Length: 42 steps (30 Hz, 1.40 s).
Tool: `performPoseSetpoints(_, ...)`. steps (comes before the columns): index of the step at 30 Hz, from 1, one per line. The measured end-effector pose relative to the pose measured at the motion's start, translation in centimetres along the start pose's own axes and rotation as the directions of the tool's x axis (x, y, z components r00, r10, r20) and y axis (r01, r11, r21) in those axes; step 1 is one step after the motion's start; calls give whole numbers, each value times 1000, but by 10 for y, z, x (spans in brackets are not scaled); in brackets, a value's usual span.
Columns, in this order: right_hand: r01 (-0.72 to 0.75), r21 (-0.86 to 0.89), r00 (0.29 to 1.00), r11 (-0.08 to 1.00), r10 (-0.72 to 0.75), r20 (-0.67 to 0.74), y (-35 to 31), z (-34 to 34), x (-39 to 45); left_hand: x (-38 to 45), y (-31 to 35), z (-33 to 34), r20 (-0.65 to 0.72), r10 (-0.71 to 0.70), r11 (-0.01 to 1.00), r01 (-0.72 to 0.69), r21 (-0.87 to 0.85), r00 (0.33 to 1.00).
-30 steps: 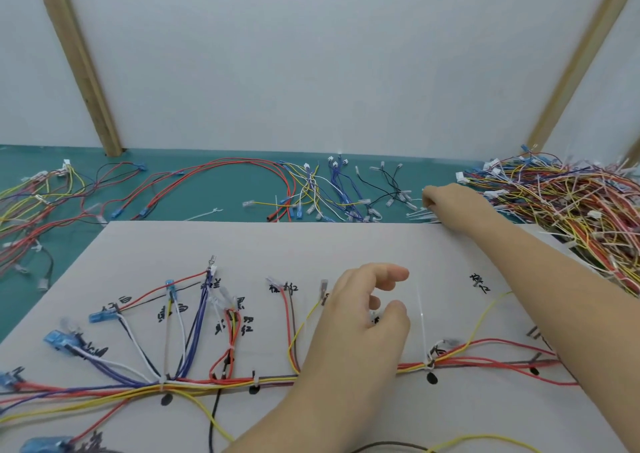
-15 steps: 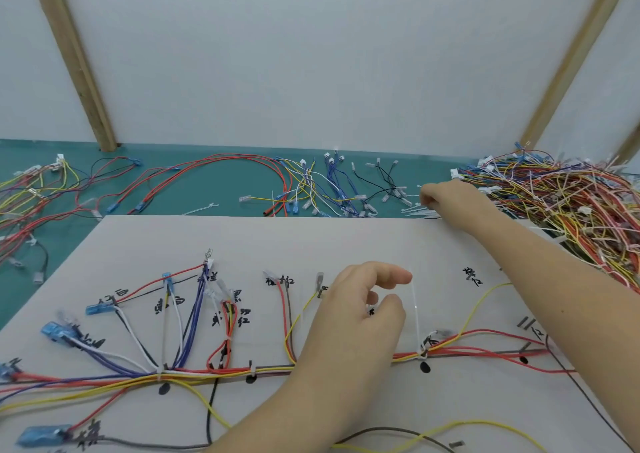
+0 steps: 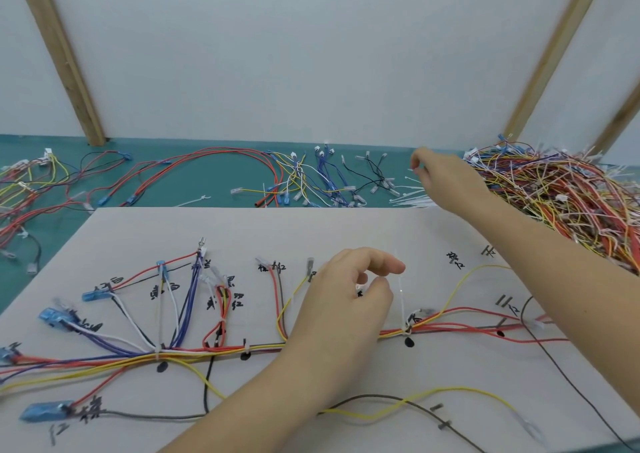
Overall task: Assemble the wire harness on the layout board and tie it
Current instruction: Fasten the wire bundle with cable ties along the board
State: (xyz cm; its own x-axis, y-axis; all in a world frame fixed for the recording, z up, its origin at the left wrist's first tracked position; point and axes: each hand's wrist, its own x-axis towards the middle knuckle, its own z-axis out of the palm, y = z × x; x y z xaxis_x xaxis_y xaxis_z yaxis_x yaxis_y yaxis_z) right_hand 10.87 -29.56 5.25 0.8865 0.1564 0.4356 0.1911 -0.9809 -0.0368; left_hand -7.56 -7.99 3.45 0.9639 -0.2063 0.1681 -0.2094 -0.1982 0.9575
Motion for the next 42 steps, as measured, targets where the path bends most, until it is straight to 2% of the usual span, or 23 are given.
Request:
performPoseSetpoints(5, 57, 237, 996, 970, -41, -74, -34, -32, -17, -3, 1, 1, 49, 88, 994, -91, 54, 995)
performPoseSetpoints(8, 101, 346, 994, 933, -79, -78, -61, -55, -38, -6, 3, 1, 132, 115, 976, -136, 168, 985)
performPoseSetpoints(13, 168, 443, 975, 880, -214, 54, -93, -90, -97, -14, 9, -6, 389, 79, 903, -231, 363, 918)
performPoseSetpoints(17, 210, 504, 910, 838, -356, 211, -94, -107, -158, -31, 4, -19, 479, 53, 774, -339, 535, 876)
performPoseSetpoints(20, 162, 438, 848, 884, -352, 396, -83, -102, -192, -47, -9, -24, 469, 90, 700, -391, 598, 878)
performPoseSetpoints(24, 121, 367, 799, 922, -310, 515, -72, -89, -214, -55, -20, -25, 385, 142, 717, -362, 595, 912)
performPoseSetpoints(28, 68, 378, 867, 923, -242, 436, -70, -86, -218, -58, -23, -25, 339, 167, 749, -342, 567, 926)
performPoseSetpoints(35, 78, 443, 902, 893, -252, 349, -72, -88, -225, -68, -15, -33, 290, 175, 858, -291, 424, 941)
performPoseSetpoints(37, 30, 499, 911, 866, -230, 344, -74, -91, -226, -71, -18, -34, 287, 198, 859, -307, 410, 937)
performPoseSetpoints(40, 4, 529, 908, 849, -224, 353, -76, -89, -228, -75, -22, -38, 371, 117, 849, -287, 443, 921)
performPoseSetpoints(42, 15, 511, 913, 859, -221, 344, -76, -86, -228, -78, -30, -37, 355, 109, 831, -281, 479, 928)
